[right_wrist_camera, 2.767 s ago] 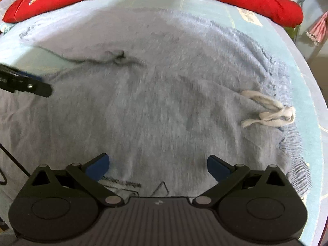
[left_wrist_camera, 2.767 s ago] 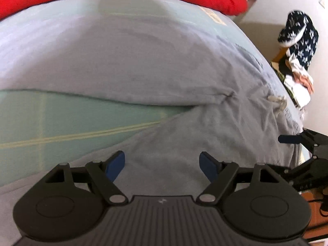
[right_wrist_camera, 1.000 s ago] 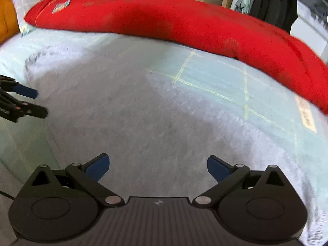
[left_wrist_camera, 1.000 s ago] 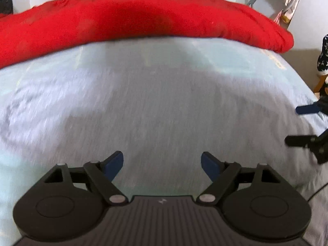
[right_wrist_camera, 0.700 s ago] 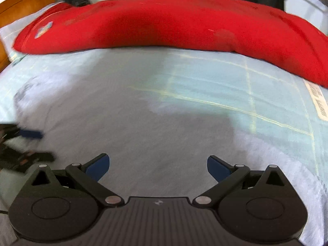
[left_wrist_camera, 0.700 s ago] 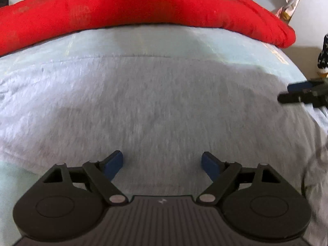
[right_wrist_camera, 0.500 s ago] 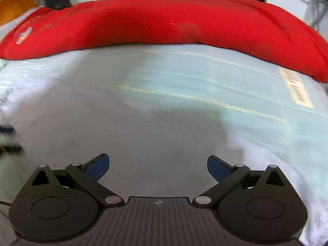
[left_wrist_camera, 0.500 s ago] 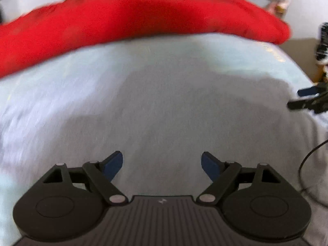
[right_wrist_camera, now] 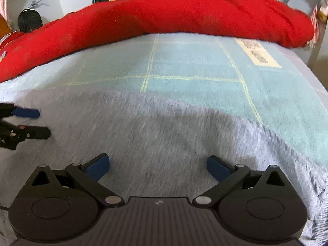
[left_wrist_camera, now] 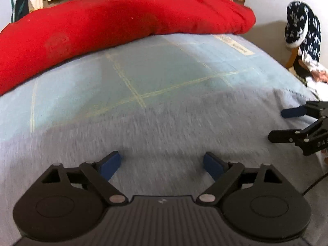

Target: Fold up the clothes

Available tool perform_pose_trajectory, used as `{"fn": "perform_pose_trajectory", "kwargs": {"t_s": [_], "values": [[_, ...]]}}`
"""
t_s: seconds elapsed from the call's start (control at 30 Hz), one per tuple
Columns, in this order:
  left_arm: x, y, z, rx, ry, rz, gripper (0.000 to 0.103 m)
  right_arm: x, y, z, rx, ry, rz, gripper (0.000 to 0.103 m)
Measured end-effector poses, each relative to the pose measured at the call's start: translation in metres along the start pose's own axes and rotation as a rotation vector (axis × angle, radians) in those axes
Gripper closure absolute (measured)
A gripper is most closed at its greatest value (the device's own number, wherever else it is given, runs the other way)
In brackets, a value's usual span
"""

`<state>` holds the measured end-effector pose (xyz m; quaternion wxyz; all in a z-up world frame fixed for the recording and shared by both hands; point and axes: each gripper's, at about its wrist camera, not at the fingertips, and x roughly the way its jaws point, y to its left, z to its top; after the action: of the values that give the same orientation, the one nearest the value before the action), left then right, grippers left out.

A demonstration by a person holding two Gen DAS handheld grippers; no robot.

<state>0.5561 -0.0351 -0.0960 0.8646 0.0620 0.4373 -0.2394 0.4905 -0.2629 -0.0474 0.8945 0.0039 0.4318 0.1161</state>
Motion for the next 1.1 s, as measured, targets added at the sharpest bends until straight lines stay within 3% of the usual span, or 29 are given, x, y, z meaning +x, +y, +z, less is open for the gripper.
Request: {"fn": "perform_pose_trajectory", "kwargs": {"t_s": [0.13,0.37,0.53,0.67,0.8,0.93,1.03,1.1], "values": [[-0.022,-0.019,0.007,0.039,0.018,-0.018,0.016,-0.008,-0.006,0.012,-0.006,0.026,0.017,0.0],[-0.048,-0.074,-0.01,0.082,0.051,-0.154,0.015,-0.062,-0.028,-0.006,0.05,-0.001,0.021,0.0],[-0.026,-0.088,-0.031,0.06,0.132,-0.121,0.015,-0.058,-0.071,-0.019,0.101,-0.001,0.0,0.0],[-0.033,-0.095,-0.032,0.029,0.134,-0.084,0.015,-0.048,-0.098,-0.014,0.135,0.031,-0.018,0.0],[-0.045,-0.107,-0.021,0.011,0.104,-0.105,0.015,-0.075,-0.1,-0.008,0.135,-0.005,0.083,0.0],[-0.039,-0.127,-0.008,-0.003,0.093,-0.148,0.015,-0.069,-0.113,-0.004,0.129,0.017,0.119,0.0],[-0.024,-0.14,-0.009,-0.012,0.112,-0.158,0.015,-0.062,-0.123,-0.001,0.124,0.037,0.143,0.0],[-0.011,-0.141,-0.017,-0.047,0.17,-0.161,0.015,-0.058,-0.13,0.001,0.121,0.05,0.159,0.0]]}}
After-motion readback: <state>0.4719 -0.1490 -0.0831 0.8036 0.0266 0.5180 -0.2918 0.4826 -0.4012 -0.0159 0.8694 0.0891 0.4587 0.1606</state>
